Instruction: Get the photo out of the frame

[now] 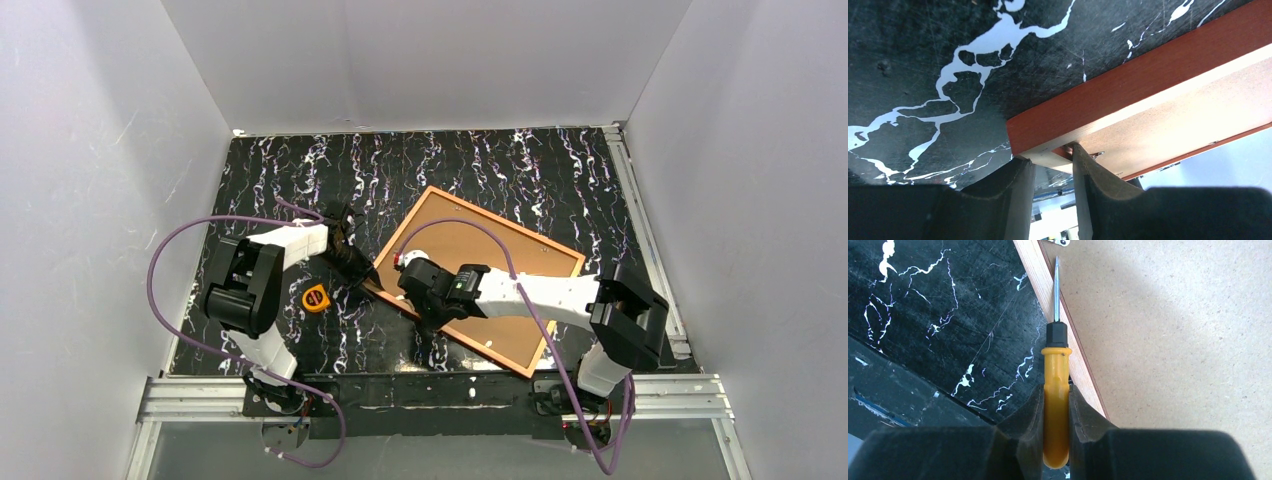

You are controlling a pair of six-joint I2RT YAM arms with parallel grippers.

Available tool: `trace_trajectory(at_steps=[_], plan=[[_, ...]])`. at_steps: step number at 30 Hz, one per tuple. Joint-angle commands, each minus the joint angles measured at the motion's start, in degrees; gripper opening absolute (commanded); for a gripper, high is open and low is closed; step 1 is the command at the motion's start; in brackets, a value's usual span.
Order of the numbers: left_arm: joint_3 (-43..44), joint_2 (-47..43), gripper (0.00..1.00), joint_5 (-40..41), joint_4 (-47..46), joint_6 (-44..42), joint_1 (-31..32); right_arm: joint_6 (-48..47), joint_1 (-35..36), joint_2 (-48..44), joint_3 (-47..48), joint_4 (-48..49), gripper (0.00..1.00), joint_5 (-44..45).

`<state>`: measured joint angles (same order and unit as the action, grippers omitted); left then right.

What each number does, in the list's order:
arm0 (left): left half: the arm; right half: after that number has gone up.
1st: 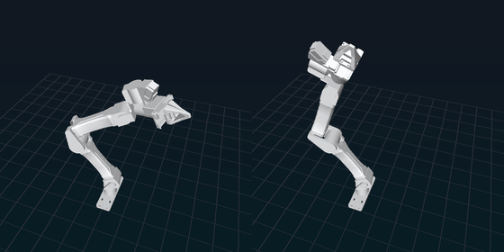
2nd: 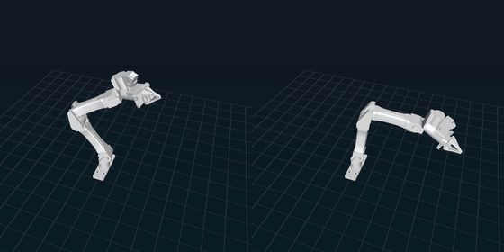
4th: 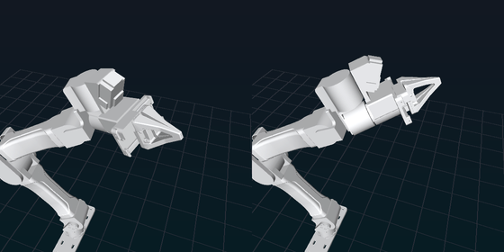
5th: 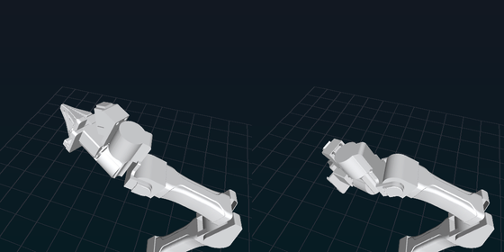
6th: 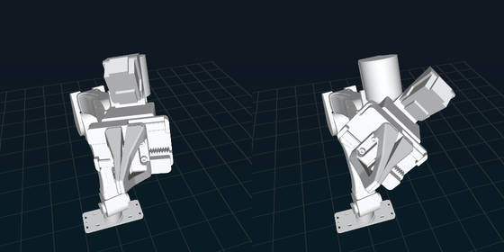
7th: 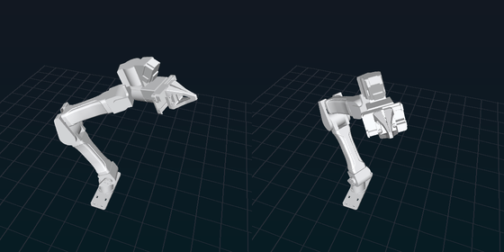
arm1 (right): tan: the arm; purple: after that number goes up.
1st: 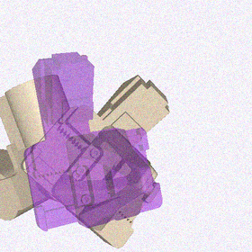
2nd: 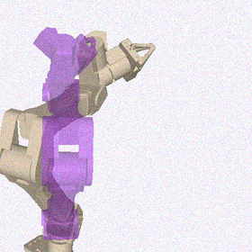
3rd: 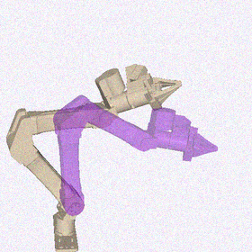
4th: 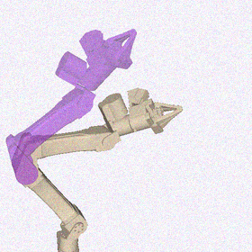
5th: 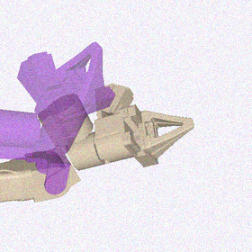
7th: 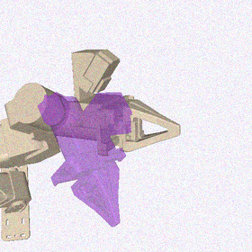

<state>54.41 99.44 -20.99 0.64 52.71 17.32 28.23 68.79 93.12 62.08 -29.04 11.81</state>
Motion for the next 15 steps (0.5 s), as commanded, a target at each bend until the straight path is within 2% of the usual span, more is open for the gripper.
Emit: trace_trajectory(at_steps=[1, 10, 13, 15], plan=[[-2.1, 5.1, 0.00, 5.0, 0.9, -5.0, 0.6, -3.8, 0.0, 0.0, 1.2, 2.0, 0.01, -3.0], [-2.4, 4.0, 0.00, 5.1, 2.0, -5.6, 0.6, -3.6, -2.4, 5.6, 5.0, 3.3, 0.01, -4.5], [-3.4, 3.7, 0.00, 4.6, 1.0, -4.9, 0.6, -1.6, -3.3, 8.2, 8.0, 1.5, 0.01, -0.1], [-3.3, 3.6, 0.00, 4.6, 1.1, -4.9, 0.6, 1.2, -3.6, 10.2, 12.3, -3.2, 0.01, 6.0]])
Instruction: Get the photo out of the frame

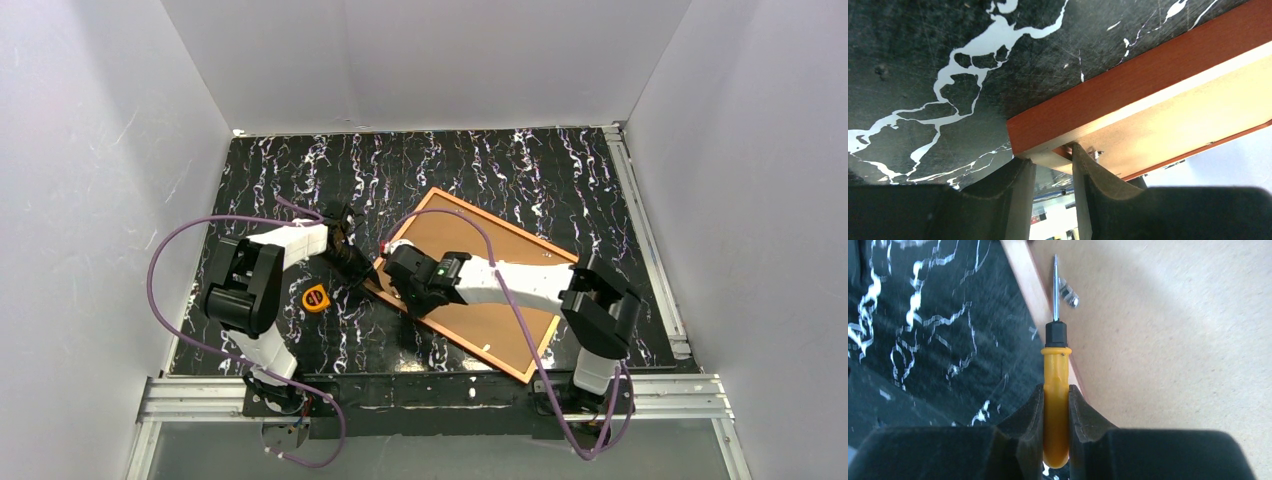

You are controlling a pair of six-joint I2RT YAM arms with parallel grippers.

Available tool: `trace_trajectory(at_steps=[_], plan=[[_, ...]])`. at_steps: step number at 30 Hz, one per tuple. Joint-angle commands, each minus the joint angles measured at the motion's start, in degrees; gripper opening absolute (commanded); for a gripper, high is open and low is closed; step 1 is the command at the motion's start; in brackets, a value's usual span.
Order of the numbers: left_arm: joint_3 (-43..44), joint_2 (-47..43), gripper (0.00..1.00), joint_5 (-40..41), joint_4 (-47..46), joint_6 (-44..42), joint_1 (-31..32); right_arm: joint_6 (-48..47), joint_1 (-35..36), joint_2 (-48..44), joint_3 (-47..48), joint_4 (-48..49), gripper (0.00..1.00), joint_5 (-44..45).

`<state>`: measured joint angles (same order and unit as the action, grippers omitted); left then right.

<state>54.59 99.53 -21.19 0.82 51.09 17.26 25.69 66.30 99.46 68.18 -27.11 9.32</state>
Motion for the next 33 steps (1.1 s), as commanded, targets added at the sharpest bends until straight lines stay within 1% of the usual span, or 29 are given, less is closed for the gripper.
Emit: trace_trajectory(at_steps=[1, 2, 4, 7, 12, 14, 16, 18, 21, 23, 24, 26, 28, 30, 33], plan=[[-3.4, 3.6, 0.00, 4.8, 1.2, -3.2, 0.6, 4.9, -1.2, 4.6, 8.0, -7.8, 0.01, 11.0], [-3.1, 3.6, 0.00, 4.8, 1.5, -3.5, 0.6, 5.6, -1.2, 4.8, 9.2, -9.5, 0.01, 12.4], [-2.5, 3.9, 0.00, 4.9, 1.9, -4.0, 0.6, 5.6, -1.2, 3.0, 9.0, -9.2, 0.01, 12.1], [-0.8, 4.7, 0.00, 5.0, 2.8, -5.2, 0.6, 4.6, -1.2, -2.9, 6.4, -6.8, 0.01, 9.7], [3.7, 8.4, 0.00, 4.8, 4.5, -9.3, 0.5, 4.1, -1.2, -11.0, 3.3, -9.2, 0.01, 9.7], [7.2, 11.1, 0.00, 3.0, 5.7, -12.4, 0.4, 4.2, -1.3, -14.7, 0.2, -8.9, 0.01, 9.4], [11.6, 13.7, 0.00, 2.2, 8.9, -16.1, 0.3, 4.3, -1.3, -18.4, -4.9, -7.1, 0.01, 9.1], [16.1, 15.8, 0.00, 2.8, 12.8, -19.7, 0.3, 4.8, -1.4, -21.3, -10.5, -4.6, 0.01, 8.8], [21.3, 16.9, 0.00, 3.8, 16.1, -23.2, 0.1, 7.0, -1.6, -24.4, -16.1, -4.8, 0.01, 8.4], [24.8, 17.4, 0.10, 4.5, 19.9, -25.3, 0.0, 8.6, -1.6, -26.3, -19.1, -4.7, 0.01, 7.7], [26.3, 17.5, 0.20, 4.8, 21.3, -26.3, 0.0, 9.4, -1.6, -27.4, -20.4, -4.5, 0.01, 7.2], [27.9, 16.8, 0.42, 5.0, 22.9, -26.7, 0.0, 10.8, -1.6, -29.6, -22.7, -3.9, 0.01, 6.1], [28.0, 14.9, 0.57, 4.7, 23.4, -26.4, -0.1, 11.9, -1.6, -31.6, -24.0, -4.1, 0.01, 5.6], [26.4, 11.6, 0.65, 3.4, 22.8, -25.1, -0.1, 12.6, -1.6, -33.0, -24.5, -4.7, 0.01, 5.2], [21.0, 6.8, 0.73, 0.5, 20.2, -21.6, 0.0, 12.9, -1.6, -34.7, -24.5, -5.6, 0.01, 4.7]])
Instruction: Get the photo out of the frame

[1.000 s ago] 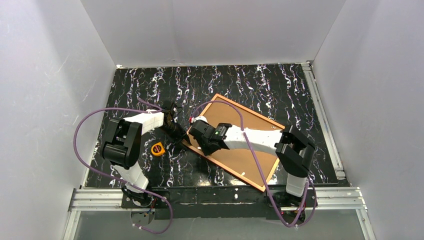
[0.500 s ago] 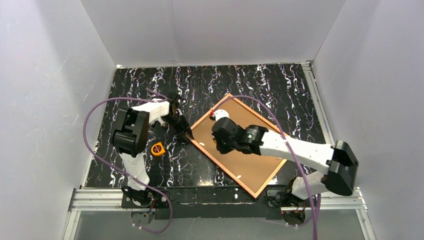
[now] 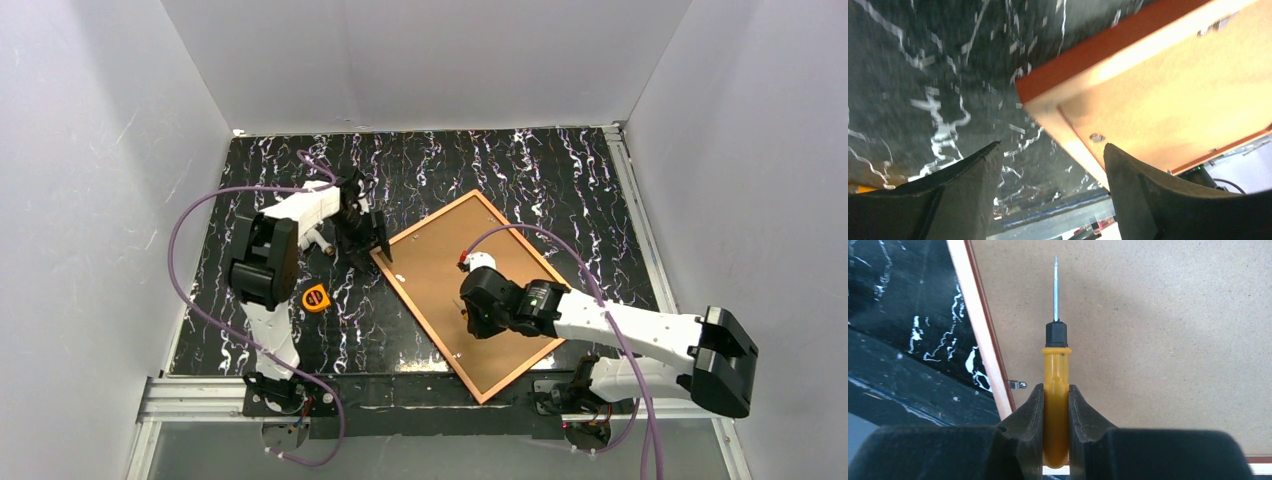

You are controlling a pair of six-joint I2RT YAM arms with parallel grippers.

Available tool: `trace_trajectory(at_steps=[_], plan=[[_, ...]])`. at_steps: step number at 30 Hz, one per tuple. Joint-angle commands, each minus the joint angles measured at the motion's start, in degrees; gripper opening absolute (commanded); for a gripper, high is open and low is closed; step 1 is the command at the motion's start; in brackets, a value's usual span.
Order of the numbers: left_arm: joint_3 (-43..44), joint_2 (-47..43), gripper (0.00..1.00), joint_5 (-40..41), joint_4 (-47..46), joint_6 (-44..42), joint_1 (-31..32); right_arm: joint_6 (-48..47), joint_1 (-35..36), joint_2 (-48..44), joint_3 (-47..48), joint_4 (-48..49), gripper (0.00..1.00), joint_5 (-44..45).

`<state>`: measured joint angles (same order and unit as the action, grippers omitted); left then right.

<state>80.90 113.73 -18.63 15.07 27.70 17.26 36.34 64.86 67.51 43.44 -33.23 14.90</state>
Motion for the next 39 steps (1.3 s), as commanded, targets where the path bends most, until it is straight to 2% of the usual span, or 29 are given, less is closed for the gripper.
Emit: trace_trajectory(at_steps=[1, 7, 12, 18, 23, 28, 31, 35, 39], plan=[[-8.1, -9.3, 0.74, -3.3, 4.5, 3.3, -0.1, 2.2, -0.2, -3.1, 0.2, 0.1, 0.01, -1.0], [-29.1, -20.9, 0.75, -10.5, -10.7, 19.5, 2.2, 1.9, -0.1, -5.7, -1.3, -2.1, 0.01, -1.5], [-39.3, -31.0, 0.85, -5.7, -20.3, 31.9, 11.0, 2.1, -0.1, -8.3, -3.8, -2.2, 0.01, -2.4], [-46.6, -33.5, 0.86, 0.8, -27.8, 43.0, 18.2, 3.6, -0.1, -9.8, -4.5, -1.7, 0.01, -3.5], [-47.0, -29.5, 0.86, 0.7, -32.4, 44.8, 19.7, 4.0, -0.1, -10.3, -4.2, -1.6, 0.01, -4.3], [-44.0, -23.9, 0.83, 0.8, -34.0, 44.5, 21.3, 4.4, 0.0, -10.0, -4.6, -1.0, 0.01, -5.3], [-43.5, -21.0, 0.76, 2.1, -33.6, 44.7, 21.8, 4.6, 0.0, -9.9, -4.7, -1.0, 0.01, -5.8], [-41.4, -18.8, 0.59, 7.2, -27.5, 43.5, 21.6, 4.8, -0.1, -10.6, -5.1, -1.2, 0.01, -6.0], [-34.4, -14.9, 0.41, 8.5, -21.4, 38.7, 20.1, 4.8, 0.0, -10.4, -5.4, -1.2, 0.01, -6.2]])
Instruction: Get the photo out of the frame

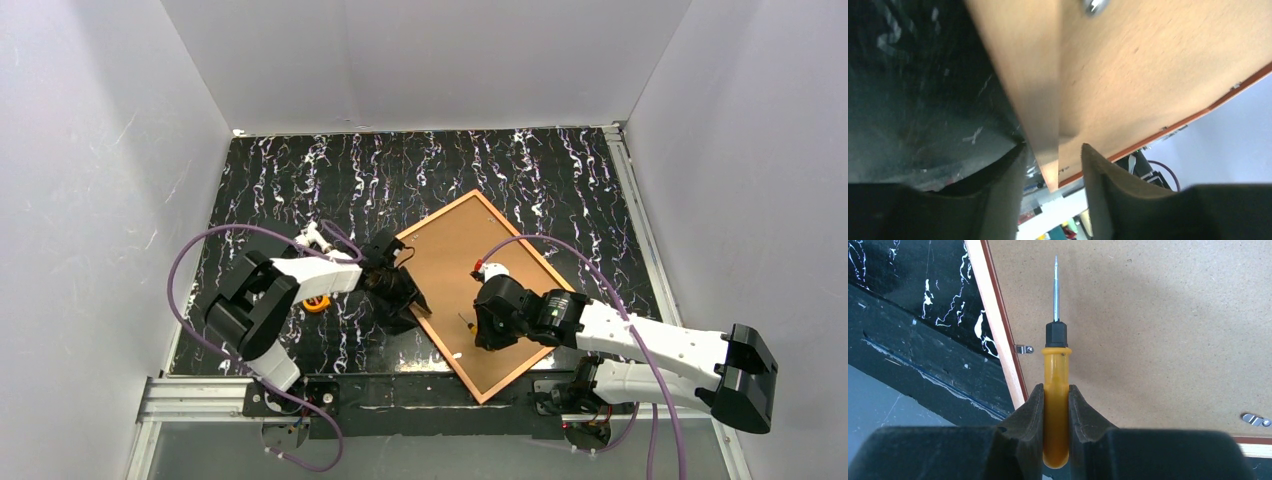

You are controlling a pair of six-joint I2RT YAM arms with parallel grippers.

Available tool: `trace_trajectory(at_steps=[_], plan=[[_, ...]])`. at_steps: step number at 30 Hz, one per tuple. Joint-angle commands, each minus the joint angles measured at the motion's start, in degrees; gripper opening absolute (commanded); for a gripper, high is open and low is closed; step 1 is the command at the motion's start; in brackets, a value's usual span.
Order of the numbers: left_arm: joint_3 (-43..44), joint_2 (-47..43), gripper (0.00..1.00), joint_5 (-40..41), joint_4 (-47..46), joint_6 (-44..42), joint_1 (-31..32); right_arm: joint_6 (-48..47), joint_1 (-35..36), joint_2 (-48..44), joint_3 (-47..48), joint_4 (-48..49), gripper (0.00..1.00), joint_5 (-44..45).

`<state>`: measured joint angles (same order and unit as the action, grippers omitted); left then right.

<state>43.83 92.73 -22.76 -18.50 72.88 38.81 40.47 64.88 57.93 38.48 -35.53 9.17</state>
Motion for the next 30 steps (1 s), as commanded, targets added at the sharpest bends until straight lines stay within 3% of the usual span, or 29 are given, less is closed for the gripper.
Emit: trace_trajectory(at_steps=[1, 10, 18, 30], plan=[[3.6, 7.1, 0.36, 12.1, 12.3, -7.2, -2.3, 0.7, -0.1, -0.5, -0.4, 1.3, 0.01, -0.7], [11.4, 13.8, 0.02, 7.3, 15.9, -14.6, -11.5, 0.8, 0.0, 2.7, -0.2, 4.6, 0.01, -4.0], [15.1, 16.7, 0.00, 4.1, 16.9, -17.5, -15.0, 0.8, 0.3, 5.4, 0.2, 6.4, 0.01, -5.6], [14.3, 17.6, 0.00, 3.2, 16.0, -17.2, -15.1, 1.9, 1.2, 8.5, -1.3, 9.6, 0.01, -8.0]])
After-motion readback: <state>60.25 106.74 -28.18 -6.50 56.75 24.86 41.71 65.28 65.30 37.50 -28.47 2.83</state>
